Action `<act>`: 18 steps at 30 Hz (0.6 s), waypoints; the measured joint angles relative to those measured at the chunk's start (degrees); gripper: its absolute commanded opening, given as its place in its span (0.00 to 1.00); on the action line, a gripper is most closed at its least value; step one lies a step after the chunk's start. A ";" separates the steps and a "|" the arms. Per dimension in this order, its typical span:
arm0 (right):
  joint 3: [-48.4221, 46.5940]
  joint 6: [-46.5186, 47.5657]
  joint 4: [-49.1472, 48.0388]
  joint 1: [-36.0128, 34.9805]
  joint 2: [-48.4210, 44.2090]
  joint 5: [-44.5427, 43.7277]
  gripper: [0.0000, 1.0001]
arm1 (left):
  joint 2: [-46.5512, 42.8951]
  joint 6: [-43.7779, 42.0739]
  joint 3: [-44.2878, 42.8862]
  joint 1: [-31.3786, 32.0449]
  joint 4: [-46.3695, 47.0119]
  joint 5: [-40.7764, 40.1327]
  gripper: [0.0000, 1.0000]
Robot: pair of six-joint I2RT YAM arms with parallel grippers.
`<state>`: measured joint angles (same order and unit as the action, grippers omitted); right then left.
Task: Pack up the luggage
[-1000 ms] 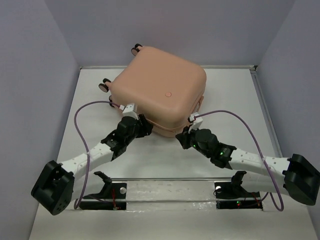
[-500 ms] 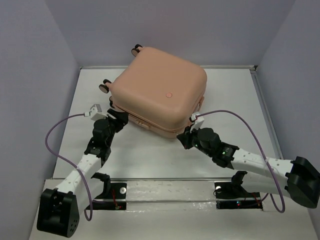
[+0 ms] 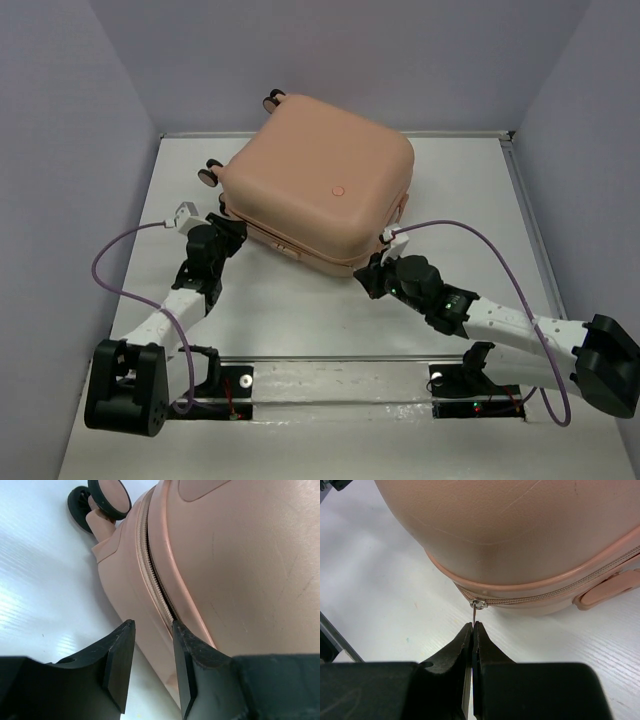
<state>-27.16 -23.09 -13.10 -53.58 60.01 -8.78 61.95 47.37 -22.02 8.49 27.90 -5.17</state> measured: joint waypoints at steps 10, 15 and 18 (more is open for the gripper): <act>0.00 0.00 -0.09 0.74 0.00 1.27 0.07 | -9.60 1.75 -4.92 -2.97 -2.54 -2.23 0.99; 0.57 0.00 -0.74 0.92 0.00 1.70 0.07 | -0.66 3.80 -18.27 -8.37 -3.85 2.34 0.99; 0.70 -0.02 -1.07 1.03 0.00 1.95 0.07 | 7.63 5.22 -24.30 -11.43 -3.82 6.01 0.99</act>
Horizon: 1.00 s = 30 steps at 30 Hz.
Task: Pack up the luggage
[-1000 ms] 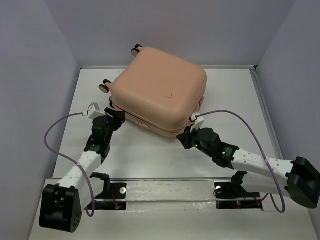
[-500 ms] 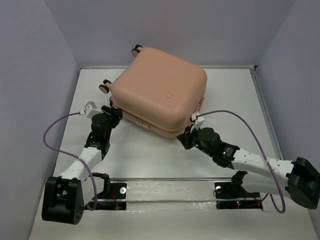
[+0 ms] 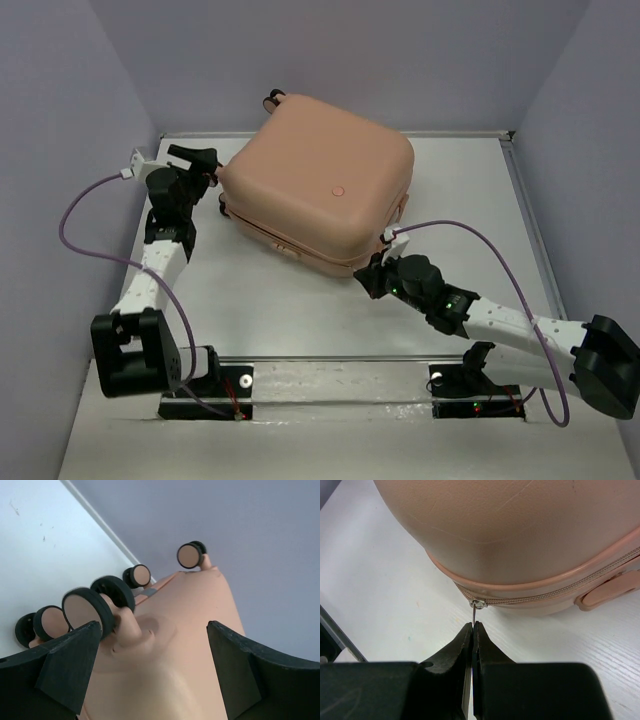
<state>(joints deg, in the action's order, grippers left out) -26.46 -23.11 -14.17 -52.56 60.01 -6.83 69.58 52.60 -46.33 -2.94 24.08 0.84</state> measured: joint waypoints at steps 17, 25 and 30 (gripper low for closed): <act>1.07 -0.02 -1.77 0.07 0.00 0.46 0.07 | 24.55 6.08 -14.91 -3.80 0.02 13.75 0.74; 1.09 -0.26 -1.84 0.07 0.61 0.85 0.07 | 27.63 14.36 -10.99 -4.90 11.10 14.64 0.06; 1.01 -0.83 -6.58 -0.28 5.75 0.63 0.07 | 24.55 15.15 -4.79 -4.76 17.46 13.29 0.06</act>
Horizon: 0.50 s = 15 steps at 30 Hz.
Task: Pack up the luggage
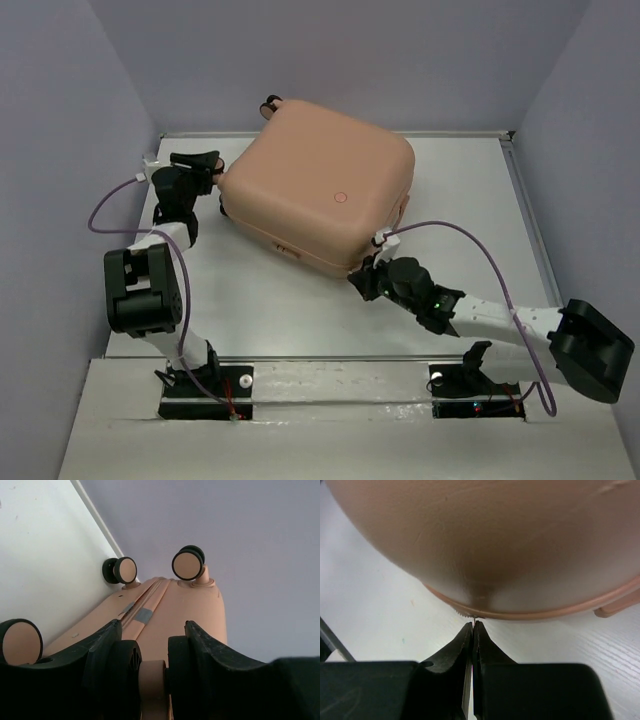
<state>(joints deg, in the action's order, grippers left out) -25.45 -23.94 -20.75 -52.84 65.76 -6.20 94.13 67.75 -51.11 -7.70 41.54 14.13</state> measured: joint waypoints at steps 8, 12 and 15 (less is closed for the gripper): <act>-3.30 -0.63 -7.98 -4.98 13.99 -9.53 0.07 | -9.77 0.31 14.51 0.70 10.05 -12.79 0.06; -3.74 0.20 -5.16 -0.52 12.26 -7.26 0.07 | -20.76 0.57 24.94 0.13 11.91 -18.60 0.06; -3.89 0.79 -0.57 9.09 8.98 0.85 0.07 | -30.58 1.36 31.87 0.61 10.67 -18.12 0.06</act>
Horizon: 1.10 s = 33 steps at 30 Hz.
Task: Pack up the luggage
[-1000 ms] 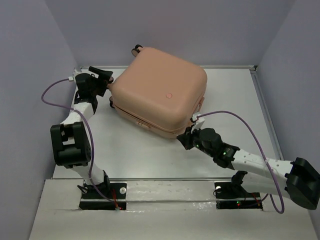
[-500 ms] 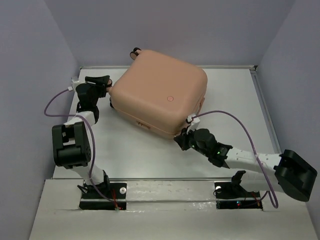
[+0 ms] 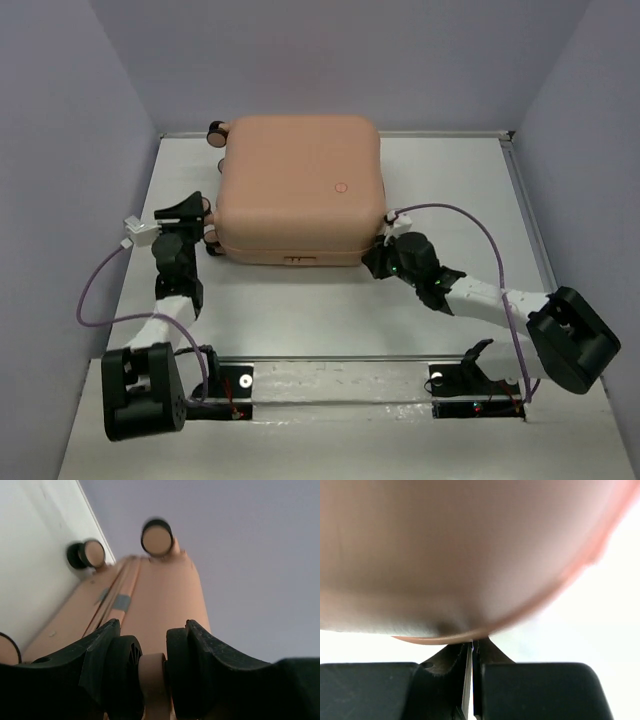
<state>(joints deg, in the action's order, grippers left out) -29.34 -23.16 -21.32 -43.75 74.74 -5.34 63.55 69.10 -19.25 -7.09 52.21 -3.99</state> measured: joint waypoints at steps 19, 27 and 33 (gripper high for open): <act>4.57 -1.31 5.46 0.02 -12.39 16.90 0.07 | -5.95 -2.86 -3.80 1.25 -17.09 5.01 0.06; -9.16 -1.64 6.54 -4.72 5.57 2.60 0.07 | -6.71 -3.21 -1.40 3.69 -11.10 -8.52 0.06; -20.90 4.33 7.76 -6.86 16.31 -4.26 0.07 | -11.87 -4.39 2.10 10.01 -10.91 -12.44 0.06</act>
<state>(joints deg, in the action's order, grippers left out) -50.24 -18.83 -13.56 -50.61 91.05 -9.61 51.68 64.71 -17.15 2.92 41.30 -16.43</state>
